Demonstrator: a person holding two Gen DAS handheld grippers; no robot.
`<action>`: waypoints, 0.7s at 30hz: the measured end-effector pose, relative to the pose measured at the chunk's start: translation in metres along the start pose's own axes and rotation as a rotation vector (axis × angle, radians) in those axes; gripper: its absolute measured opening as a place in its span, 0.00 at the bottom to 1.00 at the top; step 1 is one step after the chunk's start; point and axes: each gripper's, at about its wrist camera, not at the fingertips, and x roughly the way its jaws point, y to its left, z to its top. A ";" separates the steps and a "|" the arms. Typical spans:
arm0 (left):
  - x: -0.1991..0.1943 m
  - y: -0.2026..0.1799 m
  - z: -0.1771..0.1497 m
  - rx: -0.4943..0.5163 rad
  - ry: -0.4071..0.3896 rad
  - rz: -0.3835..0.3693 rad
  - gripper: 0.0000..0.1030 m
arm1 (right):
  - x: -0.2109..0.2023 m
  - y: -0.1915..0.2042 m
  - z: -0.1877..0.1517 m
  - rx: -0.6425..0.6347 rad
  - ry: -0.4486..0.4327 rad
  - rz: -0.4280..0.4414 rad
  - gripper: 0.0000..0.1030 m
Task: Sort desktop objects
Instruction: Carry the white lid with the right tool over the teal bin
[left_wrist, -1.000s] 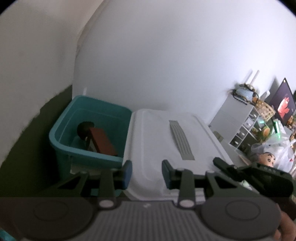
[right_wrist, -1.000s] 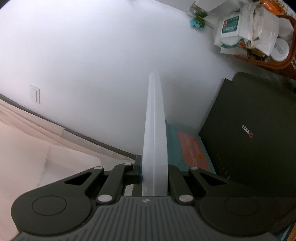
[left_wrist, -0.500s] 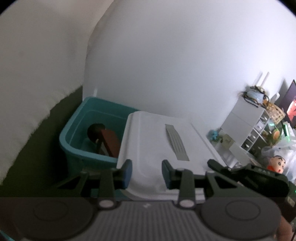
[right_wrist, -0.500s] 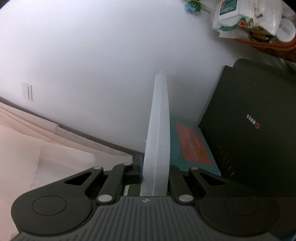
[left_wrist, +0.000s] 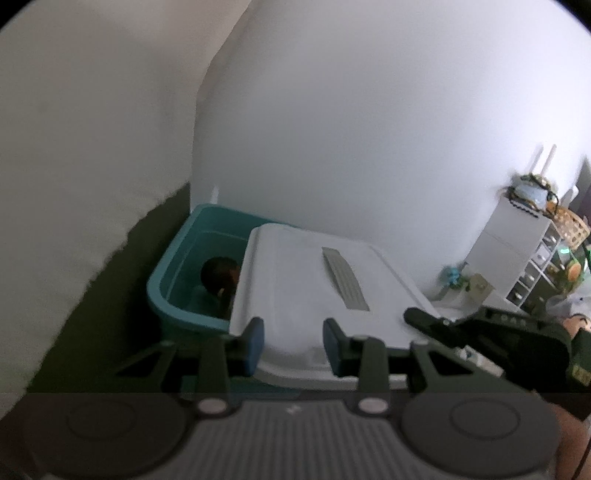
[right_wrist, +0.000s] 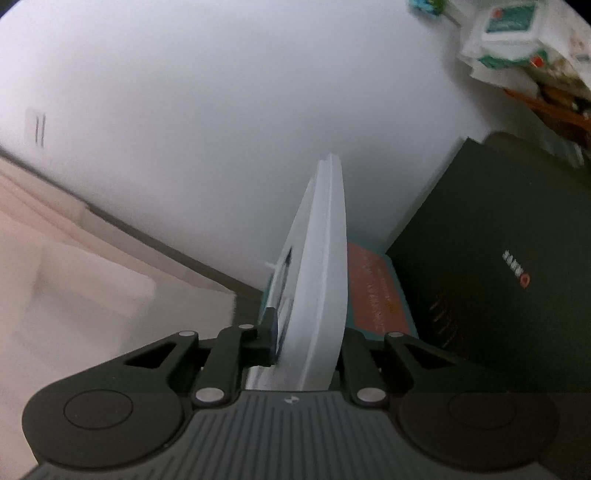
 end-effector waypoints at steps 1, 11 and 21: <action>0.000 0.001 0.000 0.000 -0.002 0.004 0.37 | 0.002 0.004 0.000 -0.031 0.001 -0.020 0.19; 0.004 0.006 0.001 -0.005 0.001 0.015 0.37 | 0.010 0.023 -0.002 -0.150 0.011 -0.091 0.25; 0.014 0.006 0.000 -0.016 0.019 0.014 0.37 | 0.019 0.035 -0.007 -0.224 0.031 -0.161 0.39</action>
